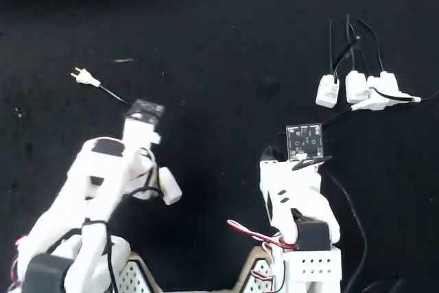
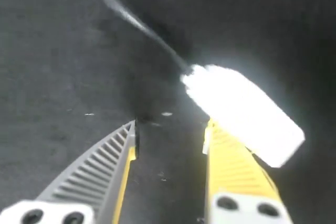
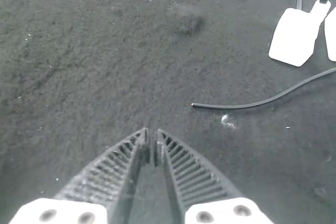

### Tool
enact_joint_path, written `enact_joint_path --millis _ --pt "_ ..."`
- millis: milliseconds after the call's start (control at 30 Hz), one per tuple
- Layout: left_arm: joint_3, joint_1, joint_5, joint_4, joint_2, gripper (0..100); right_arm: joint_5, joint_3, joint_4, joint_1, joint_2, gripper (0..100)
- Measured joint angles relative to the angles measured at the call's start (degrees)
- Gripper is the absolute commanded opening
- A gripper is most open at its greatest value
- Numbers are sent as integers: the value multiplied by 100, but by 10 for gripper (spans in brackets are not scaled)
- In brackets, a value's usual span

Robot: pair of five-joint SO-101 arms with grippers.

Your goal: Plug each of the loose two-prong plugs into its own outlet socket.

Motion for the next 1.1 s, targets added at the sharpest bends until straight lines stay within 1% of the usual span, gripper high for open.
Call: enact_joint_path --millis 100,167,233,367,467,600,700,833,900,967,1100 --pt "-369 114 35 615 158 213 0 0 0 0 0 15" --pt "-782 53 35 1064 185 213 0 0 0 0 0 15" --pt "-1301 -211 26 1398 193 213 0 0 0 0 0 15" --pt "-2084 -782 -378 1380 255 213 0 0 0 0 0 15" --pt "-2198 -1046 -615 967 264 213 0 0 0 0 0 15" --pt "-2092 -1099 -686 35 264 213 0 0 0 0 0 15" --pt "-1538 -1099 -695 -976 264 213 0 0 0 0 0 15" --pt "-510 -1099 -703 -2541 264 213 0 0 0 0 0 15" --pt "-193 -1099 -712 -3156 264 213 0 0 0 0 0 15" --pt "-26 -1143 -712 -3341 273 214 0 0 0 0 0 15" --pt "9 -1451 -712 -3270 281 213 0 0 0 0 0 15"
